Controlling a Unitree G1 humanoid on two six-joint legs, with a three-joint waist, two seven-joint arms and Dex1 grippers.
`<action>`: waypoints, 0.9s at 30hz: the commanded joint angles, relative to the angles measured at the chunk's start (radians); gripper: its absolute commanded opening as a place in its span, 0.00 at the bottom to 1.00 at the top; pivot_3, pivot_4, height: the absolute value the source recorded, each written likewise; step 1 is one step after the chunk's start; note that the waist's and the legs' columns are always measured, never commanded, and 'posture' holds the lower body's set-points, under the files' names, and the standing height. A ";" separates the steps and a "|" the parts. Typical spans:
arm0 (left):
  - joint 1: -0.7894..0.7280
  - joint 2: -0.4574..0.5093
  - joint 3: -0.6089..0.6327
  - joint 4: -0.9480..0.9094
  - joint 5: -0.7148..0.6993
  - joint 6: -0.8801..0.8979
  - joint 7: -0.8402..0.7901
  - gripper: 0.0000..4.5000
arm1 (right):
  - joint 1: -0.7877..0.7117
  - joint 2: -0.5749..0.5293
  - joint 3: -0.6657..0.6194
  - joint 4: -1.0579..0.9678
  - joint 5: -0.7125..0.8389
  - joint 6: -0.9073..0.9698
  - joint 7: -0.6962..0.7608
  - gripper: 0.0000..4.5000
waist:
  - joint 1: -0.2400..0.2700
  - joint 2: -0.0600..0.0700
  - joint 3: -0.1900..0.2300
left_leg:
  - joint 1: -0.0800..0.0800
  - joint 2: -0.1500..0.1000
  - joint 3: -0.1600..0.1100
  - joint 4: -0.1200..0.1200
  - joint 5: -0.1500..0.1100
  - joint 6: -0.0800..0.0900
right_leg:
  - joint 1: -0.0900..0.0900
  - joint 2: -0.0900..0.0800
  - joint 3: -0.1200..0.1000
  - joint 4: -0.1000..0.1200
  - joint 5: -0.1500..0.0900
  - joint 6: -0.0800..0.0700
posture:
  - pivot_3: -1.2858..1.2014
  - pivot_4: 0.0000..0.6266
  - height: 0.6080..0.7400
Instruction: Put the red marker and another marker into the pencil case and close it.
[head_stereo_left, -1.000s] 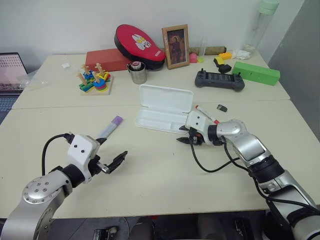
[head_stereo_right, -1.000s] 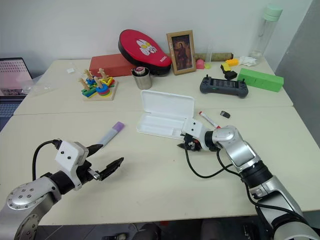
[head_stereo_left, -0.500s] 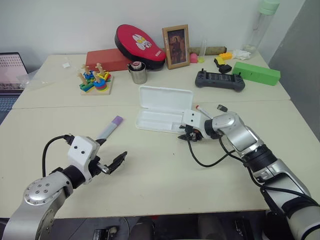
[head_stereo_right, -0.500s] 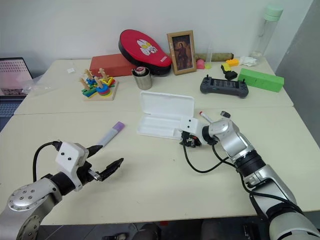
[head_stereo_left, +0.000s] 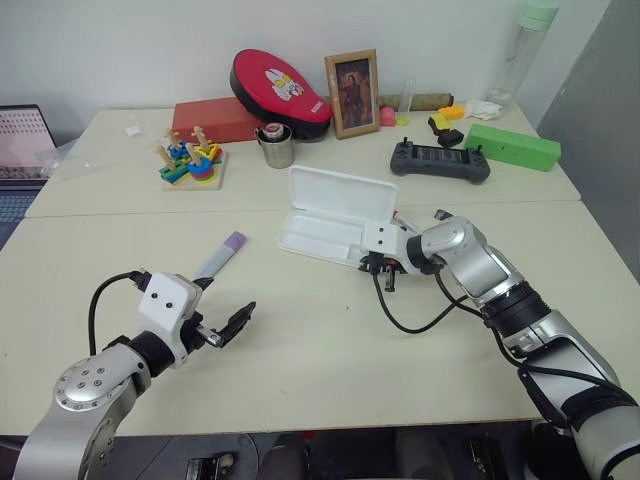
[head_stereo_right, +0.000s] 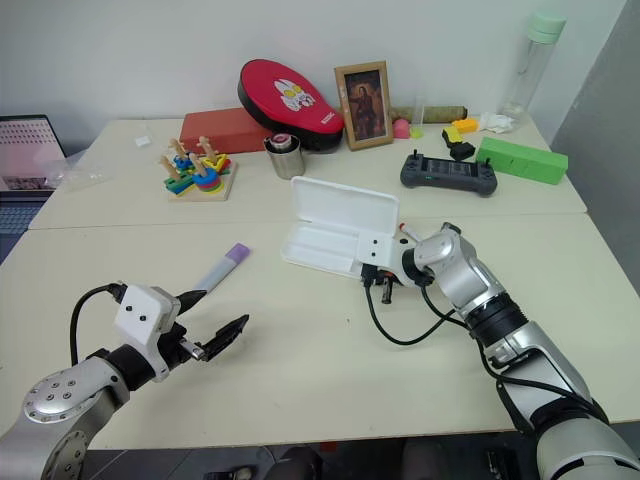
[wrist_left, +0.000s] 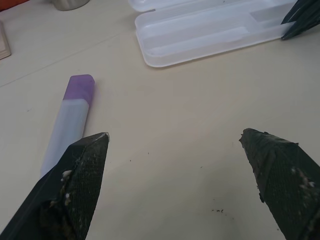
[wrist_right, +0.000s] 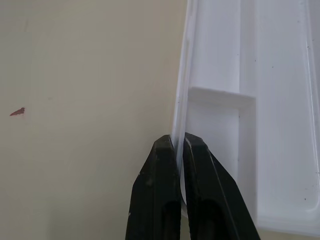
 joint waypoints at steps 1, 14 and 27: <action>-0.005 -0.005 -0.002 0.000 0.010 -0.025 0.001 1.00 | 0.003 -0.015 -0.024 -0.062 0.014 -0.004 0.034 0.01 | 0.000 0.000 0.000 | 0.000 0.000 0.000 0.000 0.000 0.000 | 0.000 0.000 0.000 0.000 0.000 0.000 | 0.52 0.24 1.00; 0.012 0.001 -0.007 0.029 0.027 -0.045 -0.008 1.00 | 0.225 -0.179 -0.140 -0.534 0.239 0.136 0.189 0.01 | 0.002 0.000 0.000 | -0.002 0.000 0.000 0.000 0.000 0.000 | -0.001 0.000 0.000 -0.001 0.000 0.000 | 0.52 0.24 1.00; 0.011 0.019 -0.005 0.051 0.038 -0.055 -0.032 1.00 | 0.339 -0.266 -0.098 -0.609 0.229 0.106 0.173 0.01 | 0.004 -0.001 0.000 | -0.001 0.000 0.000 0.000 0.000 0.000 | -0.001 0.000 0.000 0.000 0.000 0.000 | 0.52 0.24 1.00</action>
